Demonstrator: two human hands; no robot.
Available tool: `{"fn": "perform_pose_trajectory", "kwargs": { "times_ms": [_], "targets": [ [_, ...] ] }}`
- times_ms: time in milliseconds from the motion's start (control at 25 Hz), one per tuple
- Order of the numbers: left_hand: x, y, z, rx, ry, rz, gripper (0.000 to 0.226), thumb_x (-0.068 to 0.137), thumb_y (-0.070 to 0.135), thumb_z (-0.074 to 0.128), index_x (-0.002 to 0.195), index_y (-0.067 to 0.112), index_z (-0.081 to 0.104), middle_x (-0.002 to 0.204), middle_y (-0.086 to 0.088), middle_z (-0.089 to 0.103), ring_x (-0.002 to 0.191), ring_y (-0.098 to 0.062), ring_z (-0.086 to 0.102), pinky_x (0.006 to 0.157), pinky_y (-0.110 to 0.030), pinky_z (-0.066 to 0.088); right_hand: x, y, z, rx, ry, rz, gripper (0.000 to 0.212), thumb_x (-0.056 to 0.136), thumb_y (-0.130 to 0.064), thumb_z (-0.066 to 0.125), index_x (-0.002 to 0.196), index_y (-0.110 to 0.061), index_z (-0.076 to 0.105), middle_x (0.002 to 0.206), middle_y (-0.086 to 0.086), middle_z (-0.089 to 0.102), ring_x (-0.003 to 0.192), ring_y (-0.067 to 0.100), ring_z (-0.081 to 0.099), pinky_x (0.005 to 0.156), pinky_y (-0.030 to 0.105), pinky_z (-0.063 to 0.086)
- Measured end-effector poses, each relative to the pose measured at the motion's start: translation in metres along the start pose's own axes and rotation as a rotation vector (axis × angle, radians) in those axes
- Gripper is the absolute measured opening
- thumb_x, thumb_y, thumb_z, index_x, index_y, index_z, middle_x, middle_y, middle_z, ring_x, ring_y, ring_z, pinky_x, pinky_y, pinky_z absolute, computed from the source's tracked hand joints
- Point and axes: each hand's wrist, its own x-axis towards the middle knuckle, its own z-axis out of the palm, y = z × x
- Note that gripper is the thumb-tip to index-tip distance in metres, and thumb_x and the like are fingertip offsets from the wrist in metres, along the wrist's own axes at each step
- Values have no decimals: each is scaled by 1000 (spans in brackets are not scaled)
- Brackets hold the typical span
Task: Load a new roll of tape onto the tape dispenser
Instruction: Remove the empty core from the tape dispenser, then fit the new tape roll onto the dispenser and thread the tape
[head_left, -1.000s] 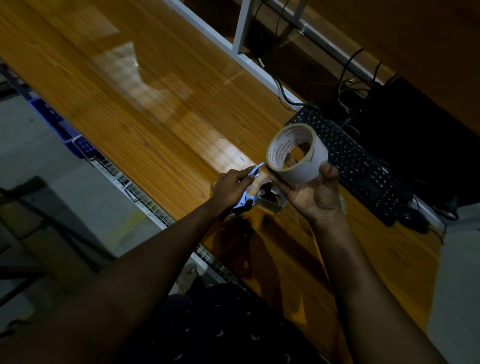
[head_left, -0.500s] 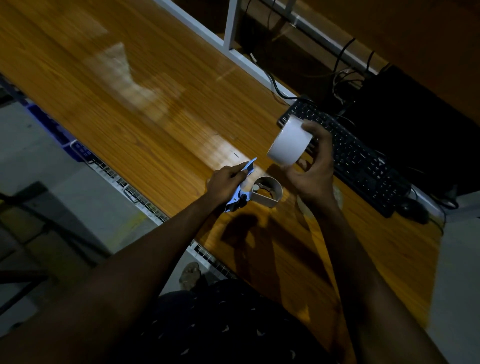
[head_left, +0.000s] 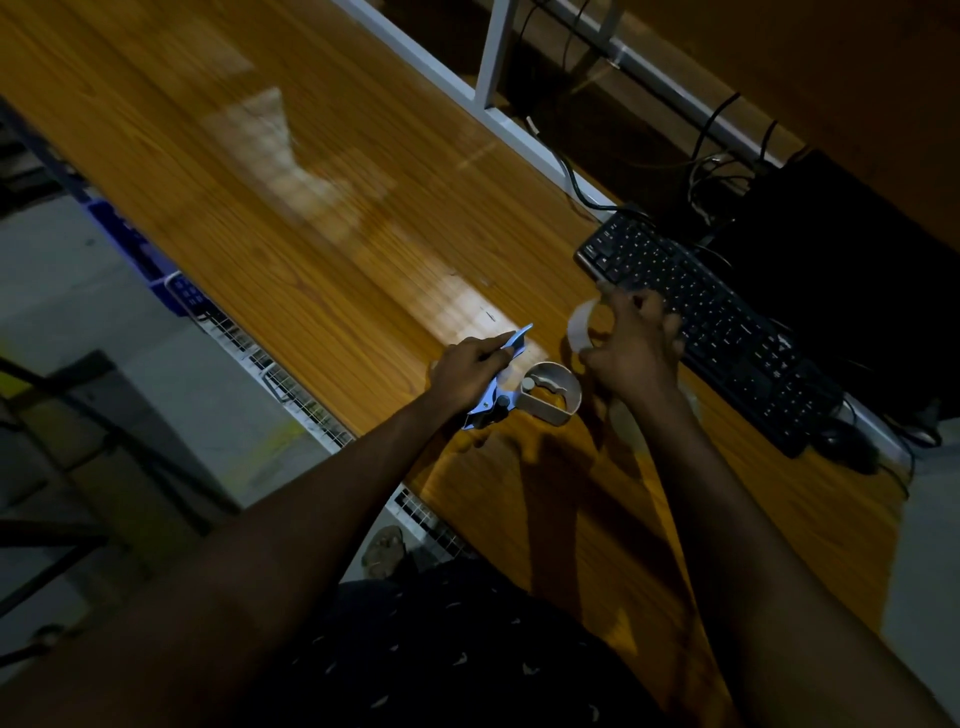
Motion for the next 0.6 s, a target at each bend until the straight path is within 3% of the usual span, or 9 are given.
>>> {"fn": "perform_pose_trajectory", "kwargs": {
  "times_ms": [80,200,400,600],
  "targets": [
    [1,-3,-1,-36,-15,-13,30,95,32,55,125,30,62,91,-27,67,71,-23,56,63,-36,41,12,4,7,-109,-114,83,82,74,-28,75,143,-38,32,148,11,30,132,41,27,104,53,32],
    [0,-4,-2,-68,-31,-25,30,93,33,58,122,33,64,90,-23,68,72,-22,56,62,-36,41,22,11,22,-183,-192,69,80,74,-28,75,141,-34,33,146,14,36,130,45,32,102,53,35],
    [-3,0,-2,-93,-30,-26,27,94,29,60,120,30,66,98,-32,66,69,-21,53,59,-35,38,29,17,28,-90,-224,95,81,72,-22,78,141,-26,36,144,17,39,130,46,35,100,51,41],
    [-6,5,-1,-119,-24,-13,23,92,31,62,109,46,65,91,-24,69,70,-33,61,63,-37,45,31,18,28,-30,-244,61,85,70,-15,79,143,-25,37,145,16,40,129,42,39,101,52,44]
  ]
}}
